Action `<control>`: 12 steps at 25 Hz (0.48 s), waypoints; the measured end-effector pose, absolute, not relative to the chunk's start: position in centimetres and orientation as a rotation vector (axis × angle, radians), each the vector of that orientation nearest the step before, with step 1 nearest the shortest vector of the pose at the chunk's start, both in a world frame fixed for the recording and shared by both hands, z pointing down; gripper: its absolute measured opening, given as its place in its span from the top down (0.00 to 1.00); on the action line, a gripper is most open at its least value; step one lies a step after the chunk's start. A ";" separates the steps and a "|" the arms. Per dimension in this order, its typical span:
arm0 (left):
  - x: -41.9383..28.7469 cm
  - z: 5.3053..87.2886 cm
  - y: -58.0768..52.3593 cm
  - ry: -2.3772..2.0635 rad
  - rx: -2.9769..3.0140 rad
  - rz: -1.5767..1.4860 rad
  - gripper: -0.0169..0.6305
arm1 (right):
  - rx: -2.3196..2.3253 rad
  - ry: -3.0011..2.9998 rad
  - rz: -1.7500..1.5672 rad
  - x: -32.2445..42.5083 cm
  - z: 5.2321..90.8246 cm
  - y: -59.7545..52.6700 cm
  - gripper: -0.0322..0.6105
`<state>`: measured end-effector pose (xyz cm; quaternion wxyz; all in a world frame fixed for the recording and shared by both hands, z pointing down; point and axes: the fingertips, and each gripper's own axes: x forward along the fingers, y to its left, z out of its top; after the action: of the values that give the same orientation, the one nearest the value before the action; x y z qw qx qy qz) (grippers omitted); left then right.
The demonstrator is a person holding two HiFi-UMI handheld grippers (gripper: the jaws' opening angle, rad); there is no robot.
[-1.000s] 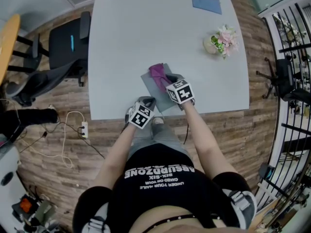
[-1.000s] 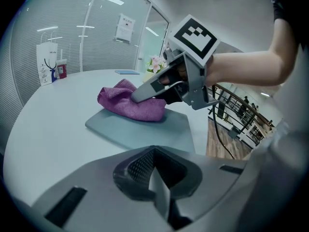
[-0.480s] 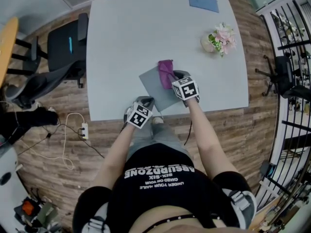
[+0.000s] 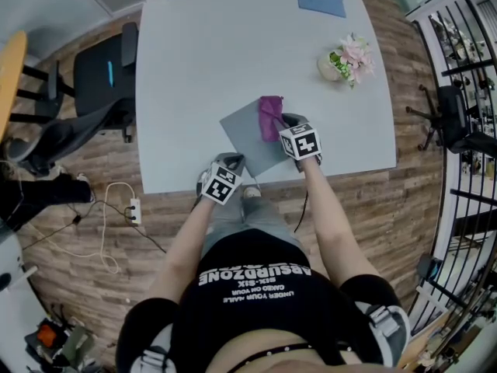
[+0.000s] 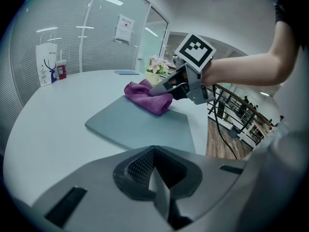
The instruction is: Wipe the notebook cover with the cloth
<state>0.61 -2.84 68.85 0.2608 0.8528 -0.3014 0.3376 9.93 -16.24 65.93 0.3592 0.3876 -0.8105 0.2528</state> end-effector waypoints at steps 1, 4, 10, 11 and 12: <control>0.6 68.8 -2.9 -0.816 2.310 0.915 0.95 | 1.004 -2.089 0.655 10.1 65.9 -16.2 0.83; 0.6 68.8 -2.8 -0.818 2.312 0.918 0.95 | 1.012 -2.089 0.664 10.4 65.8 -16.0 0.83; 0.6 68.8 -2.9 -0.817 2.314 0.918 0.95 | 1.009 -2.079 0.692 11.2 66.0 -14.9 0.83; 0.6 68.8 -2.9 -0.816 2.314 0.919 0.95 | 1.008 -2.079 0.697 11.3 66.1 -14.7 0.83; 0.5 68.8 -2.9 -0.816 2.315 0.920 0.95 | 1.010 -2.078 0.703 11.5 66.1 -14.4 0.83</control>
<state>0.54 -2.91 68.82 0.2574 0.8534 -0.3008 0.3391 11.53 -14.43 66.14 0.3553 0.3908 -0.8044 0.2720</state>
